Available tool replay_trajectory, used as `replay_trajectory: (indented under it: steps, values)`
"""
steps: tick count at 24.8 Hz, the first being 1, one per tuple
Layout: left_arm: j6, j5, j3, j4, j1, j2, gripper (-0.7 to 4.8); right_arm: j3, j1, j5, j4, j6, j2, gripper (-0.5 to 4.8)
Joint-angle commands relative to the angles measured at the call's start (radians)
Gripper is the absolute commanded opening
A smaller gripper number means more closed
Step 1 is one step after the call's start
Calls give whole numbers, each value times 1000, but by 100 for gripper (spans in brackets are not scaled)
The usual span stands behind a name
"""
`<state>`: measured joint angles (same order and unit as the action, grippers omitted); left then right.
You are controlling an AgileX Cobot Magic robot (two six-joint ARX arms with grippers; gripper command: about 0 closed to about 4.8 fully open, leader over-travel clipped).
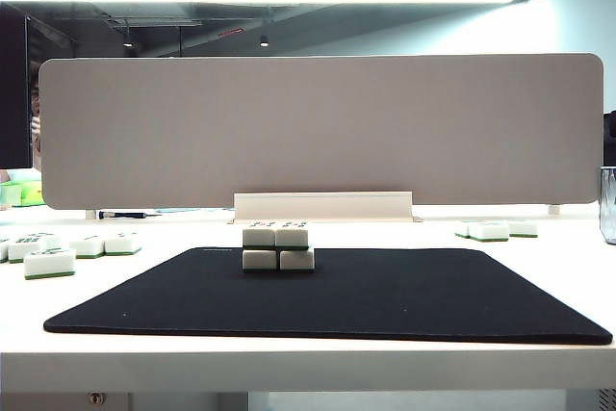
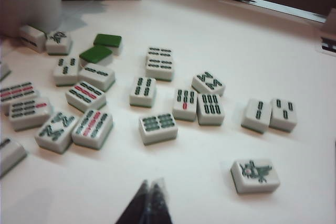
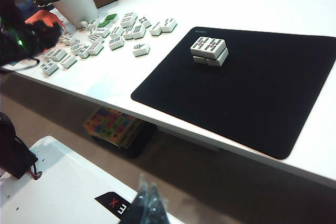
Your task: Arrange four mahjong tiles into a neat stack, creating two layers of paired tiles.
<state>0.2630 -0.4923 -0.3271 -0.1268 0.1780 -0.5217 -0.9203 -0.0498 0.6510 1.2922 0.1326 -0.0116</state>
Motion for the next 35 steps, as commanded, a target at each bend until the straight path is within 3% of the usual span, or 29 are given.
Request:
replay_trajectory:
  steps: [1, 4, 6, 10, 20, 31, 35]
  values:
    - [-1, 33, 57, 55, -10, 26, -6, -4, 0, 2, -10, -3, 11, -1]
    - [-55, 157, 120, 82, -69, 66, -6, -4, 0, 2, -10, -3, 11, -1]
    - [-130, 293, 146, 90, -127, 102, -6, -4, 0, 2, -10, -3, 11, -1]
    - [-190, 384, 177, 93, -166, 158, -6, -4, 0, 2, -10, -3, 11, -1]
    - [-204, 497, 318, 188, -173, 321, -6, -4, 0, 2, -10, -2, 11, -1]
    - [-227, 512, 321, -51, -173, 521, -6, -4, 0, 2, -10, -3, 11, -1]
    - [-229, 512, 321, -66, -173, 520, -6, -4, 0, 2, -10, -2, 11, -1]
